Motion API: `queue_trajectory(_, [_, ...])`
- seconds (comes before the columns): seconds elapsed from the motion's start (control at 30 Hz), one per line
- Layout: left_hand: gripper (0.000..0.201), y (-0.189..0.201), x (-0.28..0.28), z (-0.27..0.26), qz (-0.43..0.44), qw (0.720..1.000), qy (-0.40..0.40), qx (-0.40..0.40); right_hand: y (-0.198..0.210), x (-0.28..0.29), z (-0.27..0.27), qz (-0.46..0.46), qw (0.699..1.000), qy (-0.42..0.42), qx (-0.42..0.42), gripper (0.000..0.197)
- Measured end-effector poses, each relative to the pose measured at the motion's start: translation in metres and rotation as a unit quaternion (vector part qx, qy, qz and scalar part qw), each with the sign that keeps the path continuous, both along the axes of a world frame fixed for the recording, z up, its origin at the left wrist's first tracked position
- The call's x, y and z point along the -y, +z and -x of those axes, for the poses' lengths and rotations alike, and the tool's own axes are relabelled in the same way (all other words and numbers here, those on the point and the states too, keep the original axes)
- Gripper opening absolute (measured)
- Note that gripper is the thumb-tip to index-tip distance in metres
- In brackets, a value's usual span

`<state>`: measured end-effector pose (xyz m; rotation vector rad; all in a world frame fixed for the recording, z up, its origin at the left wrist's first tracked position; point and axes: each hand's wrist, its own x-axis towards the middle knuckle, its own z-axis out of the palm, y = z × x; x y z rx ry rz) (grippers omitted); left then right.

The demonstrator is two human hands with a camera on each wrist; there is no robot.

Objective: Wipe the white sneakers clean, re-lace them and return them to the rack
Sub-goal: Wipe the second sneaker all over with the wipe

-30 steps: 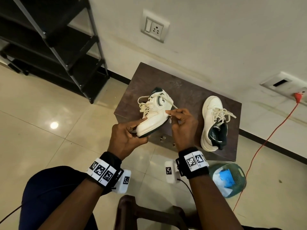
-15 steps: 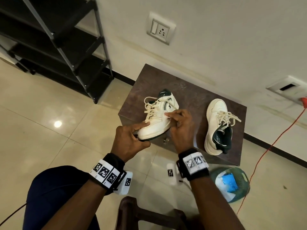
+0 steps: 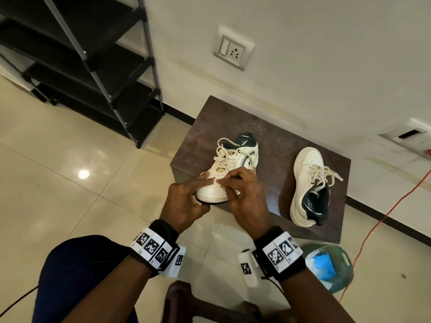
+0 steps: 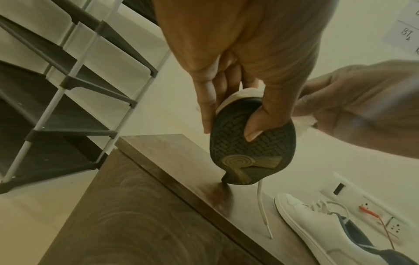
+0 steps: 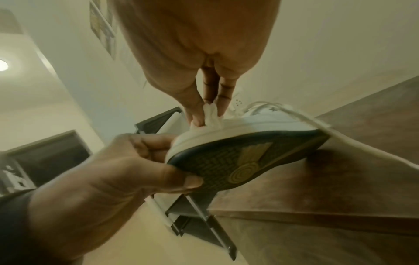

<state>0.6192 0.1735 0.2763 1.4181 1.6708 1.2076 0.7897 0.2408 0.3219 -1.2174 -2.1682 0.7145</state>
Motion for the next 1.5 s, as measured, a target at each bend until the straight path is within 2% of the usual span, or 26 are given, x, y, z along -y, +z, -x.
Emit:
queue_trajectory(0.07, [0.070,-0.003,-0.001,0.002,-0.010,1.000,-0.009,-0.022,-0.001,0.001,-0.003,-0.005,0.999,0.032,0.012,0.024])
queue_trajectory(0.17, [0.068,-0.005,-0.004,0.000,-0.010,1.000,-0.016,-0.025,-0.016,-0.032,-0.018,0.015,1.000,-0.025,0.007,0.028])
queue_trajectory(0.27, [0.064,-0.003,-0.006,-0.001,0.013,0.999,-0.001,0.032,-0.025,-0.047,-0.024,0.060,0.993,-0.095,-0.026,0.023])
queue_trajectory(0.37, [0.067,-0.002,-0.011,0.006,0.045,0.994,0.031,0.098,-0.018,-0.026,-0.009,0.048,0.994,-0.084,-0.054,0.021])
queue_trajectory(0.43, [0.077,-0.001,-0.015,0.011,0.072,0.991,0.050,0.106,-0.013,-0.011,-0.002,0.021,0.997,-0.062,-0.052,0.022])
queue_trajectory(0.5, [0.092,0.000,-0.016,0.014,0.093,0.992,0.052,0.073,-0.010,-0.006,0.003,0.017,0.997,-0.042,-0.062,0.025])
queue_trajectory(0.57, [0.097,0.000,-0.016,0.013,0.098,0.994,0.036,0.022,-0.013,-0.010,0.007,0.037,0.996,-0.043,-0.071,0.028])
queue_trajectory(0.7, [0.082,-0.003,-0.018,0.005,0.112,0.992,0.015,-0.048,-0.026,-0.007,0.014,0.054,0.995,-0.056,-0.059,0.026])
queue_trajectory(0.83, [0.066,-0.010,-0.020,0.000,0.130,0.990,-0.017,-0.050,-0.036,0.020,0.018,0.006,0.999,-0.031,0.012,0.034])
queue_trajectory(0.93, [0.066,-0.013,-0.021,-0.001,0.128,0.989,-0.037,-0.063,-0.040,0.031,0.016,-0.031,0.999,0.019,0.020,0.032])
queue_trajectory(1.03, [0.075,-0.018,-0.024,0.000,0.141,0.985,-0.043,-0.085,-0.041,0.011,0.007,-0.089,0.994,0.052,0.044,0.026])
queue_trajectory(1.13, [0.084,-0.018,-0.026,-0.001,0.156,0.982,-0.049,-0.099,-0.046,-0.023,-0.001,-0.084,0.996,-0.030,0.020,0.026])
queue_trajectory(1.2, [0.080,-0.017,-0.027,-0.002,0.143,0.983,-0.046,-0.101,-0.046,-0.035,-0.003,-0.044,0.992,-0.119,-0.013,0.028])
queue_trajectory(1.27, [0.076,-0.015,-0.030,-0.001,0.127,0.986,-0.039,-0.104,-0.041,-0.029,0.002,-0.036,0.989,-0.140,-0.038,0.030])
queue_trajectory(1.43, [0.066,-0.012,-0.036,0.005,0.102,0.991,-0.043,-0.078,-0.035,0.028,0.018,-0.041,0.999,0.008,0.015,0.036])
queue_trajectory(1.5, [0.070,-0.010,-0.037,0.006,0.107,0.992,-0.034,-0.064,-0.034,0.029,0.018,-0.045,0.998,0.036,0.018,0.037])
